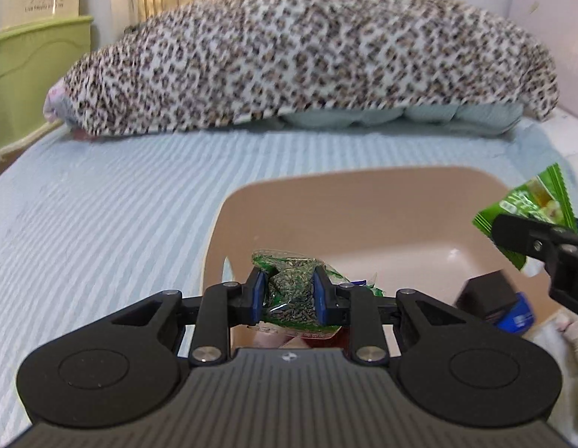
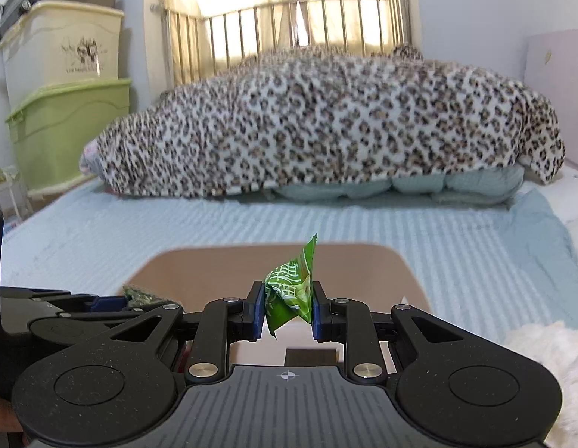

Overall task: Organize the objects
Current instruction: 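Lift both items over the basket and open both tools to drop them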

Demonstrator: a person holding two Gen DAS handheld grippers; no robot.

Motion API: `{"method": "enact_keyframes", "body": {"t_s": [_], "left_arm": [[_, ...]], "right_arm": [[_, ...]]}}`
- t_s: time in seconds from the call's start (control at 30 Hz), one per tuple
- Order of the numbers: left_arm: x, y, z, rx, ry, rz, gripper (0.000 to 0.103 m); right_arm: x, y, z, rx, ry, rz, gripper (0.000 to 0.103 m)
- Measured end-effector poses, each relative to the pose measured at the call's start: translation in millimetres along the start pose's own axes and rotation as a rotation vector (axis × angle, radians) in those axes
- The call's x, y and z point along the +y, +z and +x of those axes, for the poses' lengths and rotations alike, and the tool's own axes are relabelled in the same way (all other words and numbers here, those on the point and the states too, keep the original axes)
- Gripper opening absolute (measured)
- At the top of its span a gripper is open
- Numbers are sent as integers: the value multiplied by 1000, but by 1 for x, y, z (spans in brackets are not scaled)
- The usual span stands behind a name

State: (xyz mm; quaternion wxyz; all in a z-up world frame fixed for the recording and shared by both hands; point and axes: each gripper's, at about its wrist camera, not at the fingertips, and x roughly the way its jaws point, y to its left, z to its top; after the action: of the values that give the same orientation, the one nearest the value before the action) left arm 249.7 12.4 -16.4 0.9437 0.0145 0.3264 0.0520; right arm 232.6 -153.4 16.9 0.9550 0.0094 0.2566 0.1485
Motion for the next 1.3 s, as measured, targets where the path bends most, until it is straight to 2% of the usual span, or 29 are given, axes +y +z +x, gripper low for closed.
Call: {"method": "enact_keyframes", "body": {"t_s": [0.1, 0.3, 0.33, 0.37, 0.4, 0.47, 0.5, 0.53, 0.63, 0.73, 1.0, 1.3], "left_arm": [[5, -7, 11, 38, 4, 4, 29], [8, -11, 11, 62, -9, 14, 31], [9, -11, 8, 61, -13, 16, 32], [9, -11, 4, 56, -12, 17, 33], [8, -9, 2, 55, -13, 17, 36], [7, -7, -6, 47, -19, 16, 54], [7, -7, -11, 35, -16, 15, 67], [6, -7, -17, 21, -12, 17, 73], [3, -6, -33, 16, -38, 49, 74], [1, -7, -52, -3, -52, 59, 79], [-11, -22, -87, 20, -105, 94, 81], [-43, -64, -91, 120, -199, 203, 82]], "right_arm": [[-1, -7, 17, 66, -8, 8, 22], [-6, -19, 29, 130, -26, 26, 25], [-7, -19, 30, 135, -23, 31, 36], [-8, -19, 28, 134, -25, 33, 37], [-9, -19, 25, 127, -26, 32, 42], [-9, -17, 14, 100, -26, 33, 54], [-10, -15, 8, 84, -27, 32, 64], [-10, -14, 1, 72, -29, 31, 71], [-14, -10, -17, 66, -20, 45, 77], [-19, -8, -36, 73, -10, 63, 79], [-18, -10, -81, 110, -4, 15, 84], [-18, -36, -94, 196, -43, -48, 87]]}}
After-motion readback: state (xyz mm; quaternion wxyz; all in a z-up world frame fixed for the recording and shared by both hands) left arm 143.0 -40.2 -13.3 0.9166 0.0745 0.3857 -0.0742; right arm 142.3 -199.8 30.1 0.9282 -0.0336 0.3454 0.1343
